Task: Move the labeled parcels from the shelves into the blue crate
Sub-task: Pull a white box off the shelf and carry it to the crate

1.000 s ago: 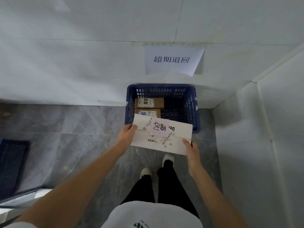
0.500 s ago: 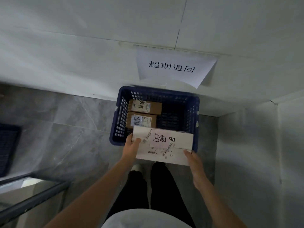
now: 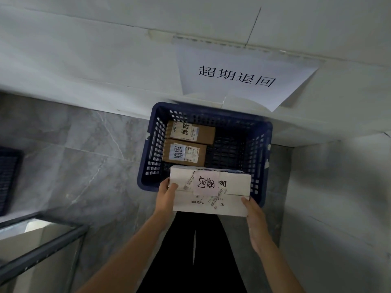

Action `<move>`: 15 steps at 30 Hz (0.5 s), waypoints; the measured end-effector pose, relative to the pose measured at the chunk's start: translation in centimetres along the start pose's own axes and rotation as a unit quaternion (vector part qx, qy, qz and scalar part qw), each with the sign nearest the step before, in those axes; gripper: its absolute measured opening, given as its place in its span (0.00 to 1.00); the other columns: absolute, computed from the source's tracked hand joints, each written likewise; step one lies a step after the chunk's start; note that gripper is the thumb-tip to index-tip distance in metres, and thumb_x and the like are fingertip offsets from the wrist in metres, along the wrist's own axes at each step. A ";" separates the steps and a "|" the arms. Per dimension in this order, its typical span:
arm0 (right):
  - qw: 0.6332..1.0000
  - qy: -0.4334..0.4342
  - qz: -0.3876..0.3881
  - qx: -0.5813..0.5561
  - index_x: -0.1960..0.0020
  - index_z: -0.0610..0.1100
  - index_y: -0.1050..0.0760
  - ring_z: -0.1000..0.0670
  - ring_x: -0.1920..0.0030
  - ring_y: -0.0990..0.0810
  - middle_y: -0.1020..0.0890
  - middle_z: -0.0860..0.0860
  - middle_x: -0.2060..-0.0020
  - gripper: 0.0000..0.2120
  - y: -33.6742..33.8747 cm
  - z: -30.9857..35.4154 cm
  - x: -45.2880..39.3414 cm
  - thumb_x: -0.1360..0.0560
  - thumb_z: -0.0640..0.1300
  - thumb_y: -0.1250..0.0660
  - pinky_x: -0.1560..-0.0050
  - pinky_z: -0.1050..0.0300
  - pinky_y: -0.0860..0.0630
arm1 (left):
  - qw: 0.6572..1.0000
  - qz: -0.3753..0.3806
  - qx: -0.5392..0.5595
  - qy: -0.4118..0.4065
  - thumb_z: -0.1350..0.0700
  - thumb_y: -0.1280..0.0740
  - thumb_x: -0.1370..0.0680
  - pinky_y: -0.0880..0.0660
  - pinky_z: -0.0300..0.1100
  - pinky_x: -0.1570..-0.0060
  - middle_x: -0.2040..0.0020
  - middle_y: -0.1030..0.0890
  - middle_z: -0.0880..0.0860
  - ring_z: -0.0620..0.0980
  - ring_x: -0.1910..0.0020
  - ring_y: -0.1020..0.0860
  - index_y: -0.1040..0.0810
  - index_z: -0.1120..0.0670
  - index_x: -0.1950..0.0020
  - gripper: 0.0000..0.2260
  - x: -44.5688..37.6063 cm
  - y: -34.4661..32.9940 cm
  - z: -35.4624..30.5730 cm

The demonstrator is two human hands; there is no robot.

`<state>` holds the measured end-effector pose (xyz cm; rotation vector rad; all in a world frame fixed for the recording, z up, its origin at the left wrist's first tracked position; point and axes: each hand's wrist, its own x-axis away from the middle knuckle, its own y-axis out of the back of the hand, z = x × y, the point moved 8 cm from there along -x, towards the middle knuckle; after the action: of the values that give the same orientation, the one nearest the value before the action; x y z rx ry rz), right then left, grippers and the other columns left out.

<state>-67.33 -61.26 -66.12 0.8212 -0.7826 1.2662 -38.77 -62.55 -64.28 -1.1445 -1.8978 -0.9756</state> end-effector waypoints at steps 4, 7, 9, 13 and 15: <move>1.000 0.001 -0.016 -0.008 0.35 0.57 0.24 0.51 0.37 0.24 0.21 0.55 0.38 0.17 0.0 0.6 -1.6 0.23 0.54 0.35 0.31 0.46 0.32 | 1.000 0.005 -0.010 -0.005 0.58 0.43 0.19 0.31 0.37 0.63 0.44 0.26 0.53 0.44 0.56 0.26 0.32 0.55 0.29 0.18 -2.0 -0.8 -0.7; 0.999 0.005 -0.030 -0.026 0.34 0.56 0.27 0.52 0.37 0.26 0.22 0.55 0.37 0.15 0.2 1.1 -2.9 0.21 0.50 0.36 0.32 0.54 0.33 | 1.000 0.022 -0.011 -0.001 0.57 0.42 0.19 0.28 0.41 0.60 0.43 0.25 0.54 0.48 0.53 0.25 0.32 0.53 0.28 0.18 -3.8 -1.7 -1.5; 0.999 0.007 -0.036 -0.036 0.30 0.54 0.31 0.53 0.37 0.27 0.24 0.56 0.36 0.19 0.3 1.5 -3.9 0.20 0.48 0.37 0.35 0.58 0.35 | 0.999 0.032 -0.018 0.001 0.55 0.42 0.19 0.27 0.45 0.53 0.40 0.25 0.55 0.51 0.49 0.25 0.32 0.52 0.28 0.19 -5.0 -2.3 -2.2; 0.998 -0.011 -0.047 -0.033 0.24 0.51 0.39 0.54 0.31 0.32 0.31 0.56 0.31 0.27 0.6 1.6 -5.9 0.20 0.50 0.37 0.29 0.55 0.38 | 0.997 0.075 -0.011 -0.032 0.57 0.43 0.19 0.27 0.40 0.59 0.44 0.24 0.54 0.48 0.54 0.25 0.32 0.51 0.33 0.14 -6.3 -4.4 -4.2; 0.998 -0.015 -0.051 -0.030 0.23 0.52 0.41 0.54 0.32 0.33 0.32 0.57 0.31 0.28 0.7 1.7 -7.0 0.20 0.51 0.37 0.29 0.53 0.38 | 0.995 0.089 -0.007 -0.042 0.57 0.42 0.19 0.26 0.40 0.57 0.46 0.24 0.53 0.49 0.53 0.25 0.33 0.51 0.35 0.13 -7.2 -5.4 -5.1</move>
<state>-69.01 -66.03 -71.27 0.8238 -0.7899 1.1365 -40.22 -71.50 -69.29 -1.3570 -1.8203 -0.8548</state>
